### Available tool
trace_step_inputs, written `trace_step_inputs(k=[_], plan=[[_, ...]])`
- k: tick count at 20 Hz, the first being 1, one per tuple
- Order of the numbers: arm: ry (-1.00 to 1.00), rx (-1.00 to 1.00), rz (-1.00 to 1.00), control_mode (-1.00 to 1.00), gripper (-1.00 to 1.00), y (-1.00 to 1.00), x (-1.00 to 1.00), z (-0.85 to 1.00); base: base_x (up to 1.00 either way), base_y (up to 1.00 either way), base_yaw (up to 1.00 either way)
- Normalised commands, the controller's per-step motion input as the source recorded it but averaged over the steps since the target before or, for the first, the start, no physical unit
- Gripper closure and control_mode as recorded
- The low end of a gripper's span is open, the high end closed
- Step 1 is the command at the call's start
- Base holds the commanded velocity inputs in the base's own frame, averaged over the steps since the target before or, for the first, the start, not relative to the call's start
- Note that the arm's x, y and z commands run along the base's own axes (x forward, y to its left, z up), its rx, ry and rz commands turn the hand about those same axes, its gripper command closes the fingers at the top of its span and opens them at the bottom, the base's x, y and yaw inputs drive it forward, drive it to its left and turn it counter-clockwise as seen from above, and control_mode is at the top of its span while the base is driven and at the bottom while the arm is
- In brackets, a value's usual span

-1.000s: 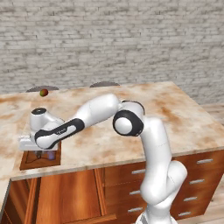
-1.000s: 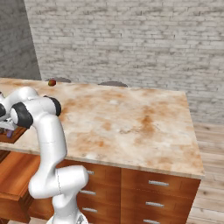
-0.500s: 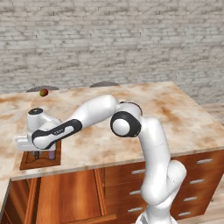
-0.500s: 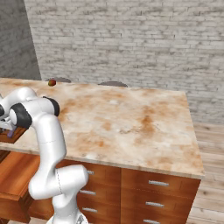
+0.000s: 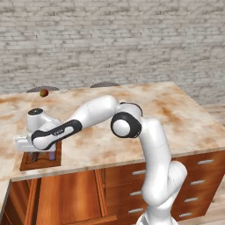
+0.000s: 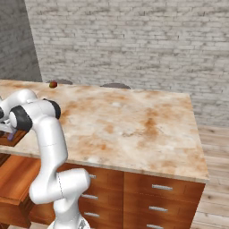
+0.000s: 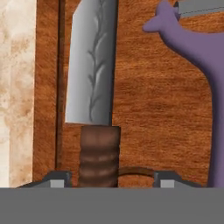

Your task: Open the drawer on the left and place the cutting tools on the cutting board.

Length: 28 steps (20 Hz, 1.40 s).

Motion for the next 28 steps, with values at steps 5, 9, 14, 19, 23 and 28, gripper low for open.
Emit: trace_step_inputs(k=[5,9,14,19,23,28], plan=[[0.02,0.00,0.00,-1.00,-1.00,-0.11,-0.04,0.53,0.00,0.00,0.00],[0.00,0.07,0.00,-1.00,-1.00,-0.45,-0.22,0.97,0.00,0.00,0.00],[-0.04,0.10,0.00,-1.00,-1.00,-0.85,-0.39,0.66,0.00,0.00,0.00],[-0.17,0.17,0.00,-1.00,-1.00,-1.00,-0.97,0.12,0.00,0.00,0.00],[-0.21,0.18,0.00,-1.00,-1.00,-1.00,-1.00,0.00,0.00,0.00,0.00],[-0.14,0.11,0.00,-1.00,-1.00,-1.00,-0.59,0.21,0.00,0.00,0.00]])
